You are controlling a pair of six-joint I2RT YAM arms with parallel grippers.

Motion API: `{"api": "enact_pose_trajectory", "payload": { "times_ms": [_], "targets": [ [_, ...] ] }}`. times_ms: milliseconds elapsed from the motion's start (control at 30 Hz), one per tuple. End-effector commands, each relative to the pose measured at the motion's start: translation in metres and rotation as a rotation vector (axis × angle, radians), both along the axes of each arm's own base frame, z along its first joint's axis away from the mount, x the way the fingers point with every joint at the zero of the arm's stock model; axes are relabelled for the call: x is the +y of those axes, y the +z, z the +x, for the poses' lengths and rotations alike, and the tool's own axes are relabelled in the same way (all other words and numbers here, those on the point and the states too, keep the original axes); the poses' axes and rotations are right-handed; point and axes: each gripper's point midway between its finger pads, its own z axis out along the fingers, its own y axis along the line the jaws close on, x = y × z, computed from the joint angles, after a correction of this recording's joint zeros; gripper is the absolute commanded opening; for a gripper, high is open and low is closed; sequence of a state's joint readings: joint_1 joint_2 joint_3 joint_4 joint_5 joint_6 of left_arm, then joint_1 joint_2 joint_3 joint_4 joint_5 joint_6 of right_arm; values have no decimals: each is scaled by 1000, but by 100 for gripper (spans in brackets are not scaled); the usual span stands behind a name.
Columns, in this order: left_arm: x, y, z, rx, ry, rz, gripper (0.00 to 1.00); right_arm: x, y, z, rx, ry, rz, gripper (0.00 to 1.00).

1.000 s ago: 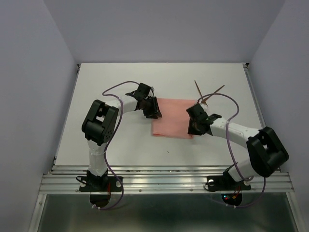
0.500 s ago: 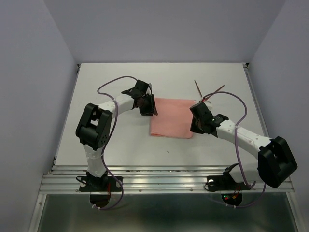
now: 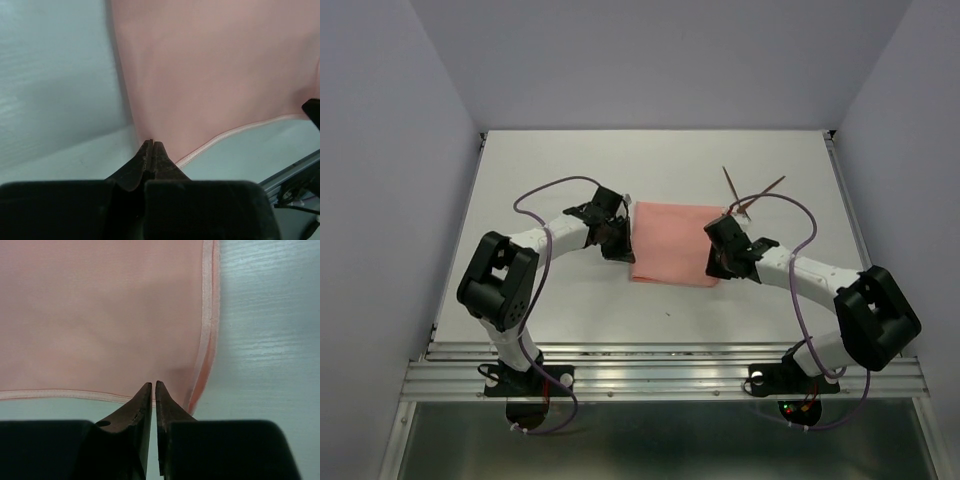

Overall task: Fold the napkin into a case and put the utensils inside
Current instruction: Smooth out the square-folded napkin at the center of the board.

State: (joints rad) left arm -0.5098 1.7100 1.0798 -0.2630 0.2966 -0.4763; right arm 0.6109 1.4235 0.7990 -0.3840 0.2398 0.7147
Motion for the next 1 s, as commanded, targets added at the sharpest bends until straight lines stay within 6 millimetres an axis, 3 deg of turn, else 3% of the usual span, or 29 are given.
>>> {"api": "enact_pose_trajectory", "payload": {
  "times_ms": [0,200,300,467,633,833,967],
  "targets": [
    [-17,-6,-21,17,-72,-36,0,-8,-12,1,-18,-34,-40,11],
    [-12,-35,-37,86,-78,13,0,-16,-33,-8,19,-43,-71,9],
    [-4,-34,-39,81,-70,51,0,-18,-32,-9,17,-50,-74,9],
    [-1,0,-27,2,-62,67,0,-21,-9,-2,-42,-67,-68,9],
    [-11,16,-24,-13,-77,22,0,-22,12,6,-97,-80,-64,10],
    [-18,-7,-43,55,-113,-4,0,-27,-1,1,-64,-80,-98,10],
    [-11,-24,-59,96,-118,18,0,-29,-18,-10,-24,-76,-93,10]
  ]
}}
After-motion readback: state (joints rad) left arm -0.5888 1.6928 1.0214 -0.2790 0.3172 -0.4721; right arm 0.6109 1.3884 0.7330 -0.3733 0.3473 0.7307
